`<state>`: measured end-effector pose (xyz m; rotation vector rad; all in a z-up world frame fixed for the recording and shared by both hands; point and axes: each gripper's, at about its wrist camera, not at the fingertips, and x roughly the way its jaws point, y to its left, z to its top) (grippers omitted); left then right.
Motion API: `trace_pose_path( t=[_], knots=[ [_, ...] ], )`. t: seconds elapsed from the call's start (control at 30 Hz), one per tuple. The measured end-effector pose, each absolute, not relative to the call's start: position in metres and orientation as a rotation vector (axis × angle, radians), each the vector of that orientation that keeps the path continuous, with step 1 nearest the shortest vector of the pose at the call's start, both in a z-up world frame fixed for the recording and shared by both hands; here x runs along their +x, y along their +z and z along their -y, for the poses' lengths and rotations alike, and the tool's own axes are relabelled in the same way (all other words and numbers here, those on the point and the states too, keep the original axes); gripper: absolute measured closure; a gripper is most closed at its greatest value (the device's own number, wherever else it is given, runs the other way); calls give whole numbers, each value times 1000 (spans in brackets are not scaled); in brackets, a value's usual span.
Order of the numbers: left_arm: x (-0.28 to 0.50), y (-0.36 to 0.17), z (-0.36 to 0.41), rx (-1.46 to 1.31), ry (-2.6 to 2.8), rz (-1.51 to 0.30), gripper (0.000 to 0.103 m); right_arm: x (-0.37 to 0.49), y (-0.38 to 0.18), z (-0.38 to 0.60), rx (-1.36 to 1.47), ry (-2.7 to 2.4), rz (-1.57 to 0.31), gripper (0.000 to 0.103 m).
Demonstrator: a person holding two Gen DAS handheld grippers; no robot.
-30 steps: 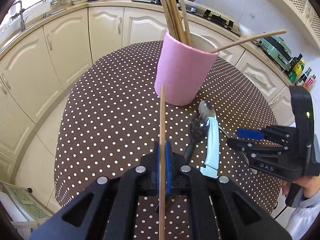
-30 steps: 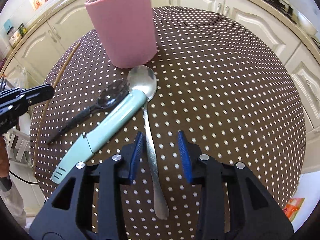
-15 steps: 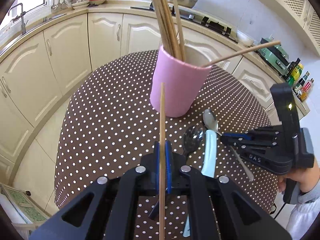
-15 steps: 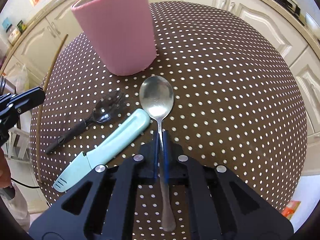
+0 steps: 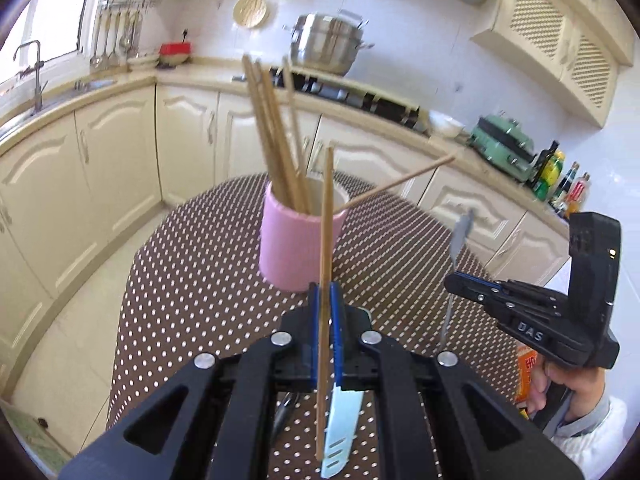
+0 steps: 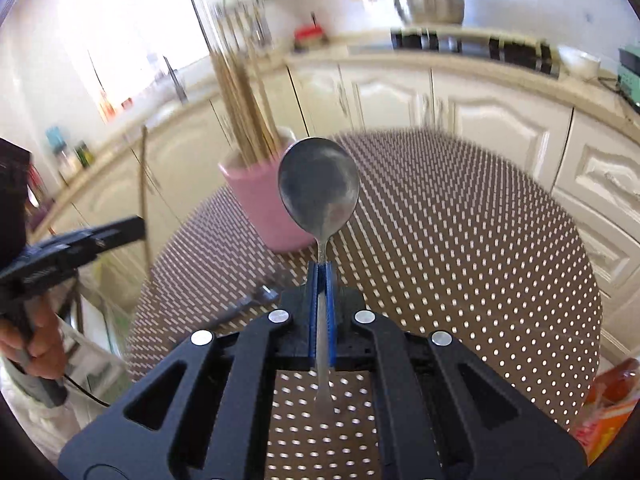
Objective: Organize utensils
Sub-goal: 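Lift the chopstick and spoon and lower both into the pink cup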
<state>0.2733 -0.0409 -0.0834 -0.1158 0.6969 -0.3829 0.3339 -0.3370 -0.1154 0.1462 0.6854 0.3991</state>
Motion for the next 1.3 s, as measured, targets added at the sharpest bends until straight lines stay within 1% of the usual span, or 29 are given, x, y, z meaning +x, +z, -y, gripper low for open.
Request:
trace_pose_path(
  t=[0.1, 0.27, 0.43, 0.63, 0.8, 1.0, 1.3],
  knots=[
    [268, -68, 42, -116, -392, -633, 98, 318, -100, 341, 177, 424, -613, 99],
    [266, -45, 46, -120, -395, -537, 98, 296, -61, 315, 183, 469, -515, 99],
    [272, -19, 51, -123, -375, -445, 98, 294, -28, 298, 143, 504, -432, 99],
    [287, 10, 57, -133, -325, -324, 98, 304, -1, 273, 115, 508, -377, 99],
    [304, 25, 56, -172, -291, -247, 98, 319, 10, 255, 96, 496, -365, 99],
    [320, 22, 52, -193, -270, -213, 98, 342, 3, 253, 89, 450, -362, 99],
    [345, -4, 57, -145, -262, -281, 98, 358, -13, 245, 72, 425, -393, 99]
  ],
)
